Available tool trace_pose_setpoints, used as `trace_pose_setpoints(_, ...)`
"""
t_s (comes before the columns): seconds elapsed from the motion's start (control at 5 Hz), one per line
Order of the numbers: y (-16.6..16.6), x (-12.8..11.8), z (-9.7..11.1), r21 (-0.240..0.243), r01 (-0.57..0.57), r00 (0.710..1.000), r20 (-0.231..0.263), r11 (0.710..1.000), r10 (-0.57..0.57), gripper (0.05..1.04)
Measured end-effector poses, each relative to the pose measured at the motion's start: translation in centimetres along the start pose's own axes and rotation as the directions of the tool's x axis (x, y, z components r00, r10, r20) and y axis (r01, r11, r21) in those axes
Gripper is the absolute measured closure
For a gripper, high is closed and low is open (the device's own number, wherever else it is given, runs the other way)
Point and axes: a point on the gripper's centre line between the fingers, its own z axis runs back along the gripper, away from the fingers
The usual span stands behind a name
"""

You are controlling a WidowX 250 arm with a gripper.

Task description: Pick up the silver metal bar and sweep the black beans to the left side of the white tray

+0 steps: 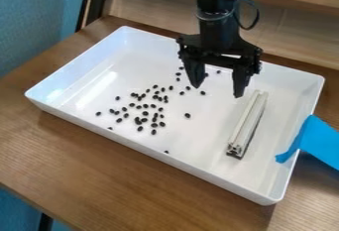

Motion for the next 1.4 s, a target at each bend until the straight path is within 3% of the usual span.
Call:
trace_pose_setpoints(0.2, 0.1, -0.5, -1.2, 0.003, -0.012, 0.999, -0.043, 1.0, 0.012, 0.083)
trace_pose_setpoints(0.4, -1.0, 0.4, -2.0, -0.037, -0.051, 0.993, -0.11, 0.998, 0.046, 0.083)
trace_pose_setpoints(0.8, -3.5, 0.8, -1.9, -0.078, -0.074, 0.992, -0.109, 0.994, 0.065, 0.083)
trace_pose_setpoints(1.4, -4.6, 0.6, -5.6, -0.01, -0.045, 0.996, -0.082, 0.999, 0.044, 0.083)
